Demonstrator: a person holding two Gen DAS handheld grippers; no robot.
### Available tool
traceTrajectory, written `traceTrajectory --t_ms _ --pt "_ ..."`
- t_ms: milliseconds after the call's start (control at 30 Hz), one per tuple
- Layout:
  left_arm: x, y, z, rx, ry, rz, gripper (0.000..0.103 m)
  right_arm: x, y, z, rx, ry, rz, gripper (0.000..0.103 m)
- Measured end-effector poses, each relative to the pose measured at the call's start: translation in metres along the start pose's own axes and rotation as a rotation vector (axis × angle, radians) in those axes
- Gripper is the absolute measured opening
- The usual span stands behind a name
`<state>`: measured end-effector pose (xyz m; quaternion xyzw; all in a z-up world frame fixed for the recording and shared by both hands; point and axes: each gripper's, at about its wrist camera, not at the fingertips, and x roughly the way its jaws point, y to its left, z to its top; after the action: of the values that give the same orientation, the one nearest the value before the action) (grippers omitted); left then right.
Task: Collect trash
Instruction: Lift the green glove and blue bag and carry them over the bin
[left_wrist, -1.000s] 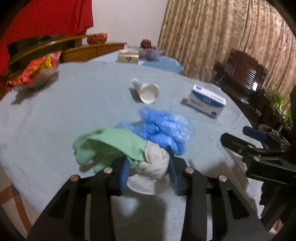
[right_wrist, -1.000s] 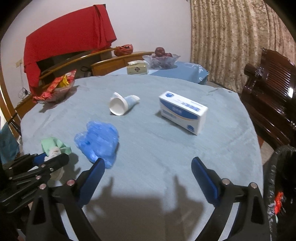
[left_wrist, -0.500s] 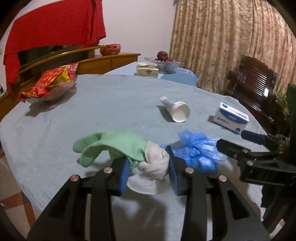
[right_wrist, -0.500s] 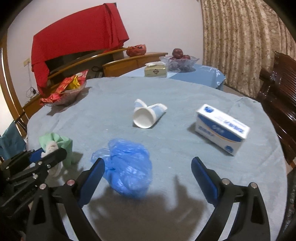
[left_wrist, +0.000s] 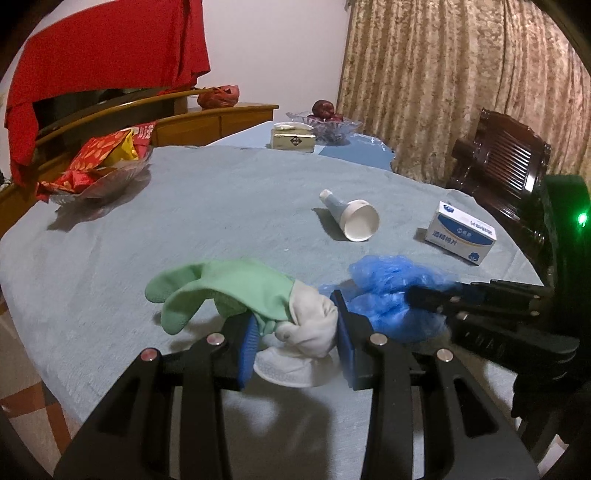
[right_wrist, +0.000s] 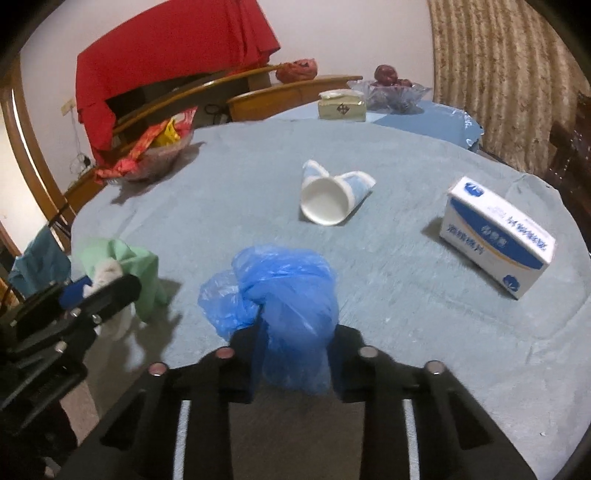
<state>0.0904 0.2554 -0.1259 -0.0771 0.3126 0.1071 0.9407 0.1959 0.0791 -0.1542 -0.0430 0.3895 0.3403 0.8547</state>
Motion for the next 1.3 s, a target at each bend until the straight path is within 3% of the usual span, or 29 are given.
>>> traceTrajectory --t_ms 667,1300 --pt "-0.022 -0.061 0.022 0.080 -0.064 -0.104 0.035 -0.089 -0.038 0.007 0.030 -0.156 -0.067 0.015" --pt "-0.036 -0.177 0.049 0.201 -0.111 -0.294 0.035 -0.200 -0.113 -0.005 0.125 -0.315 -0.219 0.015"
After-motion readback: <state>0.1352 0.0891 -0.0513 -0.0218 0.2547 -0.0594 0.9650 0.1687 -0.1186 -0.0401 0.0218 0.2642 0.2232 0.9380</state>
